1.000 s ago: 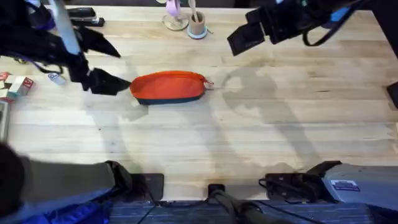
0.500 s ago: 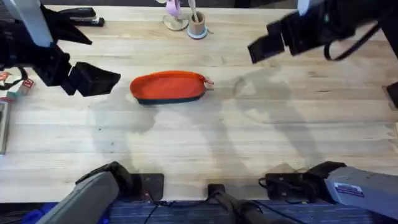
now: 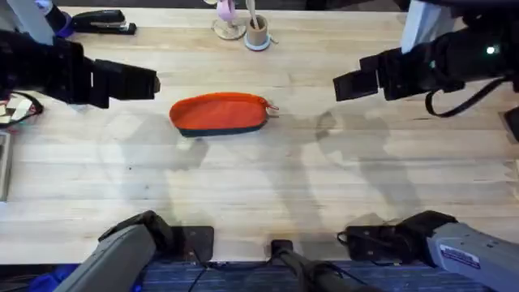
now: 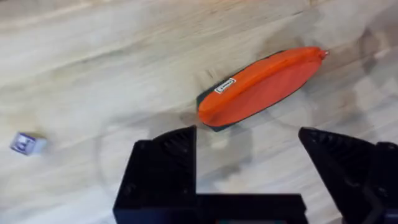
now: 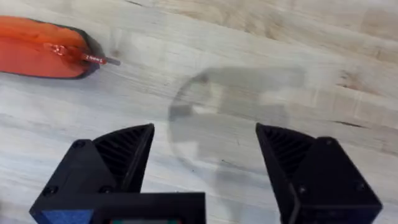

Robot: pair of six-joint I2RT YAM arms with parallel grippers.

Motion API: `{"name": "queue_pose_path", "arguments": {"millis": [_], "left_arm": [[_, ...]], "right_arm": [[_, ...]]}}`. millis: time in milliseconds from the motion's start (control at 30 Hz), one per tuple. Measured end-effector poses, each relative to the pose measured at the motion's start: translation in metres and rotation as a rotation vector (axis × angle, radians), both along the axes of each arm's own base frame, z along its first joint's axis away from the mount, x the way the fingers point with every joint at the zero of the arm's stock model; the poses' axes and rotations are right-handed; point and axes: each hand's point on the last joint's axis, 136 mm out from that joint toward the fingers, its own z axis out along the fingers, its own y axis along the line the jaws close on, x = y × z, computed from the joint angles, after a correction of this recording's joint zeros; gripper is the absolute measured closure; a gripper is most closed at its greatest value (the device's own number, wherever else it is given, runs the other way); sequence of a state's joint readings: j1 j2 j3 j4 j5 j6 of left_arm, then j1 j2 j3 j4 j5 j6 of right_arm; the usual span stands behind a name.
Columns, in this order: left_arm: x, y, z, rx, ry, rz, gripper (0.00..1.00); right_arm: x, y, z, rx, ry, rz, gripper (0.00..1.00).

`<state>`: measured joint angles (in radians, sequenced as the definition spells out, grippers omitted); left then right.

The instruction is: Unzip the bag, pick up the pens from the table one at a time and place them inside, then zip the bag closed.

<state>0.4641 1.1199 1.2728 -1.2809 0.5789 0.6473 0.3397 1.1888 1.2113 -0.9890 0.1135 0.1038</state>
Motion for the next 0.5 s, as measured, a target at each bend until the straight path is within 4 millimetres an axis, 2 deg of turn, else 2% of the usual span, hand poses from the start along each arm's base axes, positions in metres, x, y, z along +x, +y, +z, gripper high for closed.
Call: {"name": "queue_pose_path", "arguments": {"millis": [167, 500], "left_arm": [[-0.001, -0.008, -0.001, -0.049, 0.036, 0.033, 0.005], [-0.001, -0.036, -0.001, -0.06, 0.048, -0.064, 0.005]], "right_arm": [[-0.001, 0.0, -0.001, 0.015, 0.006, -0.028, 0.005], [-0.001, 0.0, -0.001, 0.039, 0.014, -0.072, 0.005]]}}
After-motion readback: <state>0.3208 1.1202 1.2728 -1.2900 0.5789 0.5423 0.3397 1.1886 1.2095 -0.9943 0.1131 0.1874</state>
